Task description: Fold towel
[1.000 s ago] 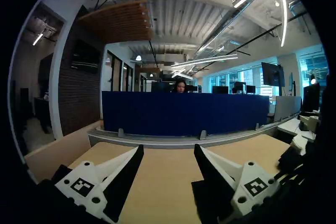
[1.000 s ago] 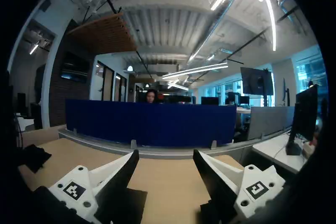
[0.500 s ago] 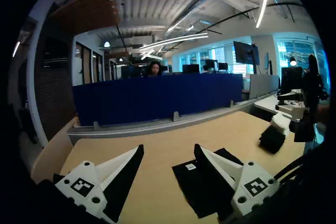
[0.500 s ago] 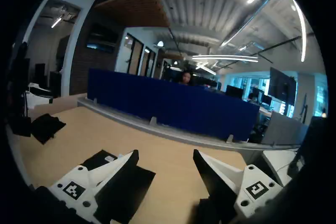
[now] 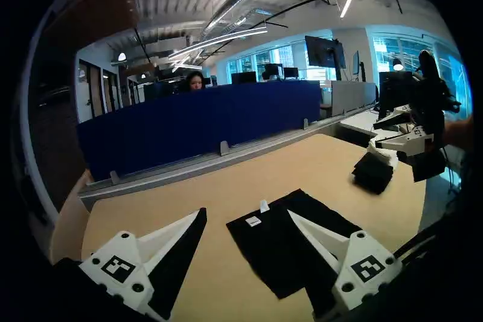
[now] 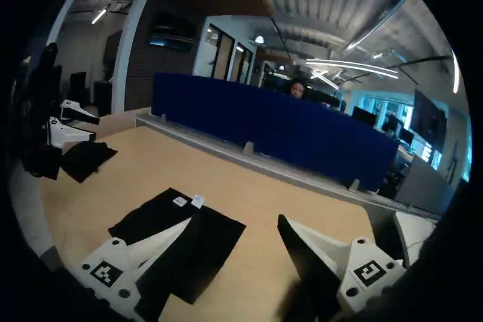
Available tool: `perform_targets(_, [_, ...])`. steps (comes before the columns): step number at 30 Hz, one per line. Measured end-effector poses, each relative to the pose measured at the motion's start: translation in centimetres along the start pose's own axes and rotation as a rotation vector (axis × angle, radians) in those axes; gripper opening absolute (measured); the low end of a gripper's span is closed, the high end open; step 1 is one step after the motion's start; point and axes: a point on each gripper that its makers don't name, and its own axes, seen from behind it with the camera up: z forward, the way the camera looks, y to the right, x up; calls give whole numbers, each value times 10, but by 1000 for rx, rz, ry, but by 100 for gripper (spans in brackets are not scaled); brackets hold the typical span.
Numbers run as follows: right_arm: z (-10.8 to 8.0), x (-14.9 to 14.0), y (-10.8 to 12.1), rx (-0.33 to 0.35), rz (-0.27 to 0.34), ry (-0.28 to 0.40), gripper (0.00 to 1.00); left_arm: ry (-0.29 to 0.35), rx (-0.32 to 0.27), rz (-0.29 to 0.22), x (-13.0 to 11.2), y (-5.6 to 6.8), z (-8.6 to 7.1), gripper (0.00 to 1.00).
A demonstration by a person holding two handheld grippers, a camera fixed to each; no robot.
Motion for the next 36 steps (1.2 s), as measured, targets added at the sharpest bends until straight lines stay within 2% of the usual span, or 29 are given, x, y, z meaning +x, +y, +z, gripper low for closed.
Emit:
perform_targets(6, [9, -26, -12, 30, -8, -44, 100, -40, -23, 23, -23, 9, 6, 88])
perform_targets(18, [23, -85, -36, 72, -1, -119, 100, -136, -65, 42, -88, 30, 19, 88])
perform_targets(29, [35, -154, -57, 112, -25, -252, 100, -254, -123, 58, -152, 52, 31, 88])
perform_targets(36, [40, -186, -70, 149, -11, -320, 100, -339, -164, 73, -192, 65, 37, 88])
